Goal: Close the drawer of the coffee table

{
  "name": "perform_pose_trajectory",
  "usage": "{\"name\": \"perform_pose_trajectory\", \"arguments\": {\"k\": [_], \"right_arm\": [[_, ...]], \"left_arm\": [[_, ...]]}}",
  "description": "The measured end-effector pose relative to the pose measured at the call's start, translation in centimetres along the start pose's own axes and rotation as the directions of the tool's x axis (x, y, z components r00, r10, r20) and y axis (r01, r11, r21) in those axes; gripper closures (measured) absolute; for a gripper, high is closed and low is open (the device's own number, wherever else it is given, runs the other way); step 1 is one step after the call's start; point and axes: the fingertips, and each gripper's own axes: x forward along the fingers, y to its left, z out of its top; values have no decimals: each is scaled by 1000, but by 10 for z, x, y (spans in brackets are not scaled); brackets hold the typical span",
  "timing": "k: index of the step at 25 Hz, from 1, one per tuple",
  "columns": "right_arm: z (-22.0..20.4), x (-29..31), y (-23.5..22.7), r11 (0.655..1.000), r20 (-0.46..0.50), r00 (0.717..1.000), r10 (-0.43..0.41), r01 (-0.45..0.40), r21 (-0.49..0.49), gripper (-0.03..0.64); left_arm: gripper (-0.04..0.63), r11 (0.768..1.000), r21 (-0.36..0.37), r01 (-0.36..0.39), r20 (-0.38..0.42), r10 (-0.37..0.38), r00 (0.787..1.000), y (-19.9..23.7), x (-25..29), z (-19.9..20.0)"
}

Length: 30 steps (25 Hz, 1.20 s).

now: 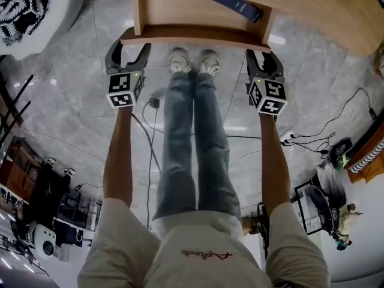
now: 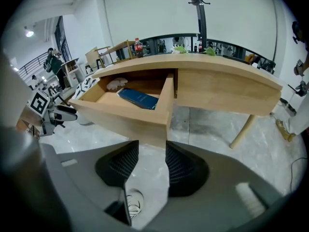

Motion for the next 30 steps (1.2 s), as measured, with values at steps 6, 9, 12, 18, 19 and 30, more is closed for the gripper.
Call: {"name": "perform_pose_trajectory", "arguments": {"k": [6, 9, 12, 18, 19, 30], "right_arm": [[0, 1, -4, 1000, -2, 1000, -23, 23, 4, 463], [-1, 2, -5, 999, -8, 999, -38, 38, -3, 455], [3, 3, -8, 998, 2, 998, -63, 63, 2, 429], [9, 3, -7, 998, 2, 999, -53, 53, -15, 463], [9, 3, -8, 998, -3, 999, -54, 54, -13, 463], [20, -11, -7, 997, 26, 997, -75, 74, 14, 466]], "left_arm": [[267, 1000, 14, 3, 33, -3, 999, 2, 7, 16], [268, 1000, 8, 8, 32, -8, 999, 2, 7, 17], [272, 1000, 7, 11, 33, -11, 999, 2, 6, 17], [273, 1000, -2, 20, 29, -19, 999, 3, 5, 18], [273, 1000, -5, 23, 30, -23, 999, 2, 5, 18], [278, 999, -11, 38, 60, -37, 998, 0, -11, 33]]}}
